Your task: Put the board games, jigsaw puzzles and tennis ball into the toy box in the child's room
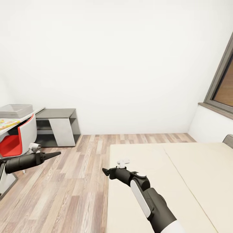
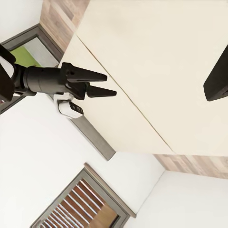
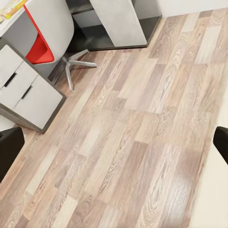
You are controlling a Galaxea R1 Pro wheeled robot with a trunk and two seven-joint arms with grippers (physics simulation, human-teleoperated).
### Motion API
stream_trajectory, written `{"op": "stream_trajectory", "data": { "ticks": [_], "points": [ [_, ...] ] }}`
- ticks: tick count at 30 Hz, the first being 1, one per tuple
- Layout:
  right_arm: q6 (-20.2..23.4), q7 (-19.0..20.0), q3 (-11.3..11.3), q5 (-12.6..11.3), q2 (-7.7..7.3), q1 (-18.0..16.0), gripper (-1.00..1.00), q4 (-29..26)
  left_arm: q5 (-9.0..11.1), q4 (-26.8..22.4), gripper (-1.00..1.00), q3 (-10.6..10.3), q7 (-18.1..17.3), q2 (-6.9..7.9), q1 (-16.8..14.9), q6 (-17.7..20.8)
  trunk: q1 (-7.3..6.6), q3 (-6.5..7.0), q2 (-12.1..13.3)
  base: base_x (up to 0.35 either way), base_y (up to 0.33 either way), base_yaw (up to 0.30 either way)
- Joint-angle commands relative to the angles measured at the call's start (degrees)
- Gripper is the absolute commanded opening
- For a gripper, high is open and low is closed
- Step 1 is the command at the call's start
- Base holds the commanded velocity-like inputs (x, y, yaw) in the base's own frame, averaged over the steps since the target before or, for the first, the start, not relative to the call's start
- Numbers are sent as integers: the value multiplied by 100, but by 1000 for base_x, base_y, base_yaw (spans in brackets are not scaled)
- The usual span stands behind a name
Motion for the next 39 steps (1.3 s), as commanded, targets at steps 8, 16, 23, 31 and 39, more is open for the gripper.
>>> {"op": "stream_trajectory", "data": {
  "ticks": [8, 16, 23, 31, 39],
  "points": [
    [30, 8, -5, -12, 2, -5, 100, -5, -5, 0, 100, -6, -26, 0, -5, 61, 4, -14, -13, 0, 173, 0],
    [30, 8, -5, -19, 2, -5, 100, -5, -5, 1, 100, -12, -26, 0, -4, 61, 4, -14, -13, 0, 175, 0],
    [30, 8, -5, -18, 2, -5, 100, -5, -5, 2, 100, 0, -26, 3, -5, 61, 4, -14, -13, 0, 175, 0],
    [30, 8, -13, -22, 2, -5, 100, -5, -5, 3, 100, 0, -26, 3, -5, 61, 4, -14, -13, 0, 175, 0],
    [30, 8, -14, -26, 2, -5, 100, -5, -5, 1, 100, 7, -26, 10, -5, 61, 4, -14, -13, 0, 175, 0]
  ]
}}
